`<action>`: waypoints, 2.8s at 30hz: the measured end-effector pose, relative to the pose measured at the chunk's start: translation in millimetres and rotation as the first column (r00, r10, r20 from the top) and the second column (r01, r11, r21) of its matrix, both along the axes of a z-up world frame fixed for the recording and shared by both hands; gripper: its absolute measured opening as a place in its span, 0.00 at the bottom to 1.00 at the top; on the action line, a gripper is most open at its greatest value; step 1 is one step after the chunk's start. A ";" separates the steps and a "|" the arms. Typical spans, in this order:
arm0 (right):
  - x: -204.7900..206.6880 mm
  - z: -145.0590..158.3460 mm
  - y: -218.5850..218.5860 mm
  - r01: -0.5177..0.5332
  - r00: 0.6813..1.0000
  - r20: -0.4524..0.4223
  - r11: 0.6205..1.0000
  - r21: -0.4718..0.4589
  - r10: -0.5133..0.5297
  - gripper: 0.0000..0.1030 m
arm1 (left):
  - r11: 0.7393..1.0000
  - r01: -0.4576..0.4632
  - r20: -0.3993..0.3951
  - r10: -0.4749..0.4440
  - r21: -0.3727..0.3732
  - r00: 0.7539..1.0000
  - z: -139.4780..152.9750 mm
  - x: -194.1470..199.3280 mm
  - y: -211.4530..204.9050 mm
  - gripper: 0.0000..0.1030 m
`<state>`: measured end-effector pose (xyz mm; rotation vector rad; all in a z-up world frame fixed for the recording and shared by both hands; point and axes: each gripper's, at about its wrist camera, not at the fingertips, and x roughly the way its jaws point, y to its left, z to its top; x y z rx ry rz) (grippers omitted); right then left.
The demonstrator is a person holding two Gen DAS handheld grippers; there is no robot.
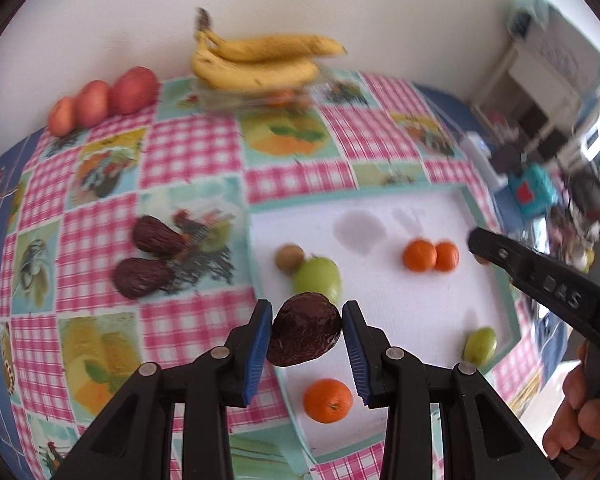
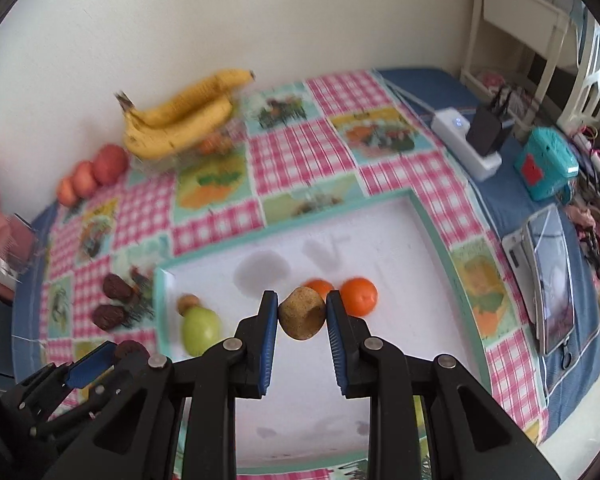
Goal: Organize fruits
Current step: 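Carry the date in the left gripper and kiwi in the right over the tray, then open the left gripper to drop the date in the tray while the right releases the kiwi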
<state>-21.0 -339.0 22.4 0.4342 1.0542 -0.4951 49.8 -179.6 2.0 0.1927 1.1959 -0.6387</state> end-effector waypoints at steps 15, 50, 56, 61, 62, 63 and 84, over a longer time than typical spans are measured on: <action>2.9 -55.1 -13.4 0.029 0.989 -0.150 0.996 0.084 -0.016 0.25 | 0.995 0.056 -0.095 -0.048 0.084 0.994 -48.0 -14.1 -20.3 0.38; 15.1 -87.4 -17.2 0.037 0.975 -0.222 0.994 0.099 -0.015 0.25 | 0.989 0.078 -0.113 -0.064 0.123 0.992 -63.4 -13.9 -22.6 0.38; 15.1 -82.8 -15.9 0.028 0.976 -0.217 0.995 0.095 -0.007 0.25 | 0.990 0.074 -0.122 -0.059 0.122 0.991 -64.5 -14.0 -22.6 0.39; 14.7 -79.2 -15.1 0.021 0.976 -0.216 0.996 0.092 -0.001 0.25 | 0.989 0.077 -0.122 -0.061 0.125 0.991 -66.0 -15.8 -23.4 0.39; 14.4 -77.9 -14.7 0.020 0.977 -0.213 0.996 0.091 0.000 0.25 | 0.989 0.078 -0.124 -0.063 0.124 0.990 -65.5 -16.3 -23.7 0.39; 13.8 -76.0 -14.6 0.019 0.978 -0.210 0.996 0.090 0.000 0.25 | 0.990 0.080 -0.124 -0.065 0.120 0.990 -64.6 -16.5 -23.6 0.39; 13.7 -52.0 1.4 -0.017 0.989 -0.148 0.999 0.048 0.024 0.68 | 0.963 -0.260 -0.046 0.263 0.066 0.964 -29.8 44.2 55.8 0.73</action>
